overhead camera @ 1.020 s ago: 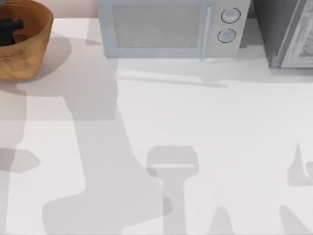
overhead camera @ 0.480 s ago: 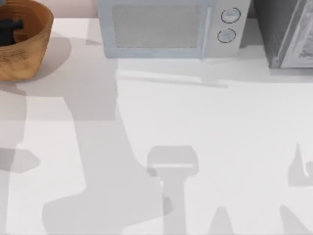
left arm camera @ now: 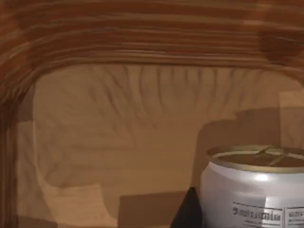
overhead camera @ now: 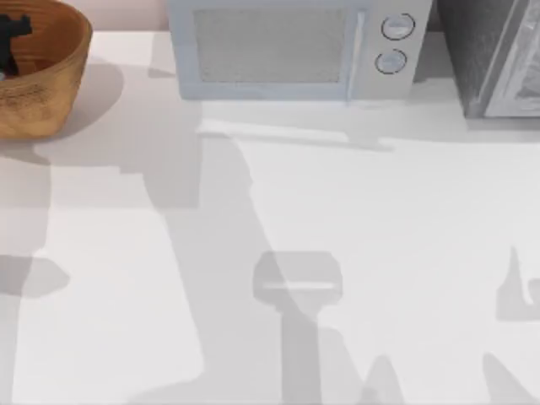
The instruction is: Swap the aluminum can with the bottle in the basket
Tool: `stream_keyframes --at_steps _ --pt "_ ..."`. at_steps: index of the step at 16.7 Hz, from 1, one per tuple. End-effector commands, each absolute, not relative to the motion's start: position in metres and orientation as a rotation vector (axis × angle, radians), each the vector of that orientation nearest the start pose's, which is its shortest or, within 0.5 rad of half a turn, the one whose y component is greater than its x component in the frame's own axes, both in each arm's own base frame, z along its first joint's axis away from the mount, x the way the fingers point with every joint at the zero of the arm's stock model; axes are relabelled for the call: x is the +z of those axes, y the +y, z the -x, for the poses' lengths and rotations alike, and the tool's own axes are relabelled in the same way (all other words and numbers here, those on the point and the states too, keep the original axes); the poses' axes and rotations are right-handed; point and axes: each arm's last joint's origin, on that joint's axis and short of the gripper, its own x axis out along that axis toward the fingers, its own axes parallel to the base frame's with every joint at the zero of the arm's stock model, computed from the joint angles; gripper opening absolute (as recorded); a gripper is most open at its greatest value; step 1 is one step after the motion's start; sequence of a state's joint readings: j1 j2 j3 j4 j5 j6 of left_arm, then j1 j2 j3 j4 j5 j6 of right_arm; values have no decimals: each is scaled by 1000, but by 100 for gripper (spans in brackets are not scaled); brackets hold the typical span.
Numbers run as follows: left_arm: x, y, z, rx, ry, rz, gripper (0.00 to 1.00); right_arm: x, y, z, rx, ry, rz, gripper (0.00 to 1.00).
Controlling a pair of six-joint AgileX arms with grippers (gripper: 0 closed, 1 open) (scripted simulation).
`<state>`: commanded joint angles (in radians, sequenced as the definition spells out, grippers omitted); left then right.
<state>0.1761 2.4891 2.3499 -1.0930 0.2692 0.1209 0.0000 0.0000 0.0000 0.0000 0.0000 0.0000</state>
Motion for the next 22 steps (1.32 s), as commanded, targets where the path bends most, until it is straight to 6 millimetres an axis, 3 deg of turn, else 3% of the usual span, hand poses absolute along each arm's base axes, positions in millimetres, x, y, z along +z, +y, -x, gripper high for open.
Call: stream_keyframes --at_steps 3,5,8,11,14,17,19,22 --pt "249 75 -478 -120 1078 129 0 160 -1 -106 0 0 0 100" --pt "289 62 -442 -111 975 96 0 160 -1 -106 0 0 0 100" --pt "334 42 -371 -95 805 49 0 160 -1 -106 0 0 0 100" --pt "348 24 -287 -77 632 13 0 160 -1 -106 0 0 0 100" --pt "326 12 -210 -58 466 -9 0 160 -1 -106 0 0 0 100" --pt "281 4 -152 -40 310 -19 0 160 -1 -106 0 0 0 100" --pt "247 2 -128 -29 215 -19 0 160 -1 -106 0 0 0 100" --pt "200 0 -110 -14 101 -12 0 160 -1 -106 0 0 0 100"
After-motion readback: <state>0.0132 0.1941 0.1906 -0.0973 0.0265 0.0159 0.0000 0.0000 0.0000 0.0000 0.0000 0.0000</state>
